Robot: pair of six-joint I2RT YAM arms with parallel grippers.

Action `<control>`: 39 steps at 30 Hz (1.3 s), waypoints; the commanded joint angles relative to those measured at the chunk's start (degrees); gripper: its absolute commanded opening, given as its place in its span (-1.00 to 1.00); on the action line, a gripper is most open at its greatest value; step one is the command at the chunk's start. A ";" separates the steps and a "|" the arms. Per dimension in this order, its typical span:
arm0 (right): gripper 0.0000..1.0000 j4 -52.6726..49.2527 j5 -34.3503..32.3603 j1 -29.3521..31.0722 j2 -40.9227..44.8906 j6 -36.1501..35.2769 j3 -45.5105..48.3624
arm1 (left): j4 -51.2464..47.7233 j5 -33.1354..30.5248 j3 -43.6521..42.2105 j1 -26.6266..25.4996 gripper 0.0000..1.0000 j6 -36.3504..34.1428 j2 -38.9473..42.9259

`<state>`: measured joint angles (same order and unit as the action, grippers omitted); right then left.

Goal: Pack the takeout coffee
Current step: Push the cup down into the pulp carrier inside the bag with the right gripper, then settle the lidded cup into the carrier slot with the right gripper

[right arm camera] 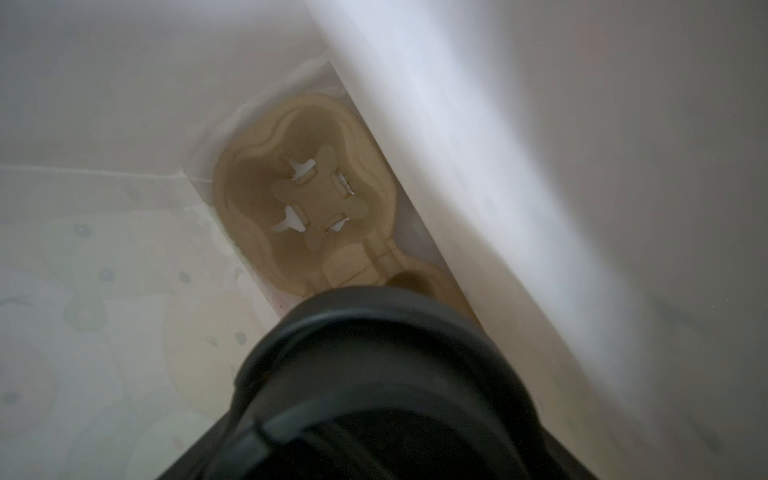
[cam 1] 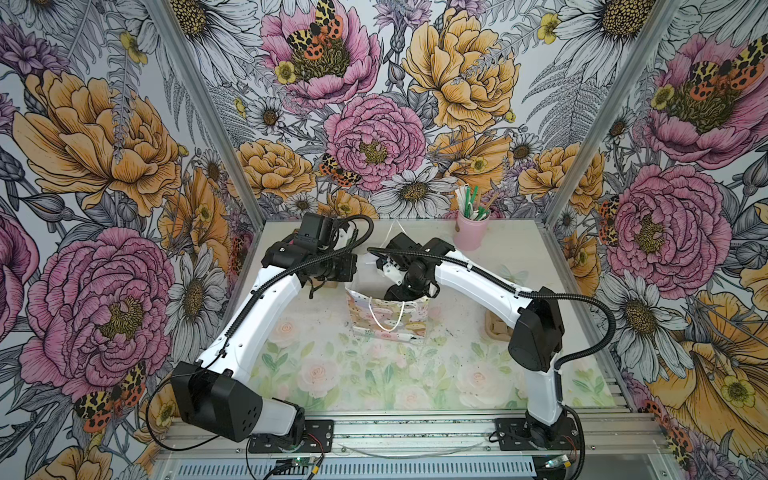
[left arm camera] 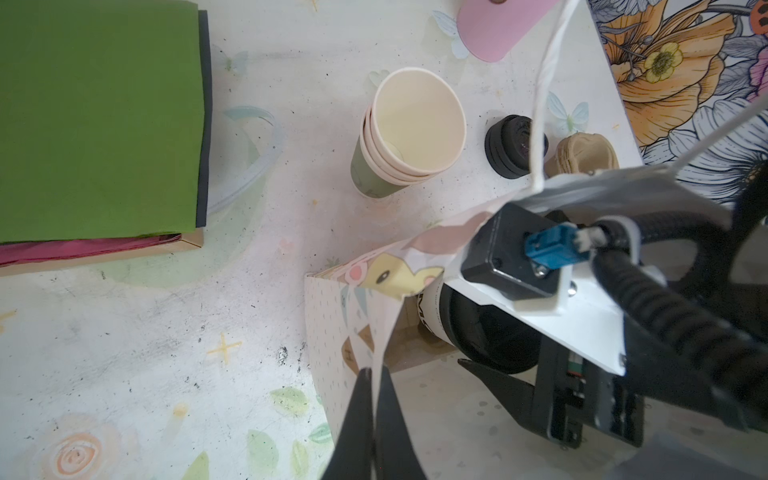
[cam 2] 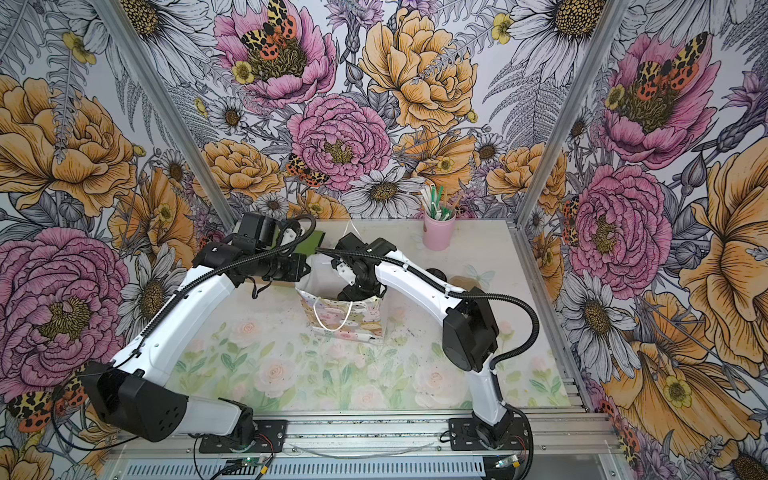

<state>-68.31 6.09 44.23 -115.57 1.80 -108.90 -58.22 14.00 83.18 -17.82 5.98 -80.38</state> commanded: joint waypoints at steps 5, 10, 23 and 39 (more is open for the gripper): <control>0.72 -0.50 -1.42 0.15 -0.92 -0.27 0.80 | 0.30 -0.69 0.32 0.14 -0.96 -0.44 0.22; 0.73 -0.50 -1.31 0.20 -0.73 -0.14 0.70 | 0.30 -0.64 0.32 0.15 -0.96 -0.44 0.14; 0.75 -0.49 -1.50 0.25 -0.44 -0.13 0.62 | 0.28 -0.64 0.33 0.16 -0.96 -0.44 0.13; 0.77 -0.46 -1.34 0.26 -0.26 -0.16 0.62 | 0.30 -0.64 0.32 0.03 -0.95 -0.35 0.13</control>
<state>-68.31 6.02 44.31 -115.57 1.83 -108.90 -58.22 14.02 83.18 -17.82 5.98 -80.38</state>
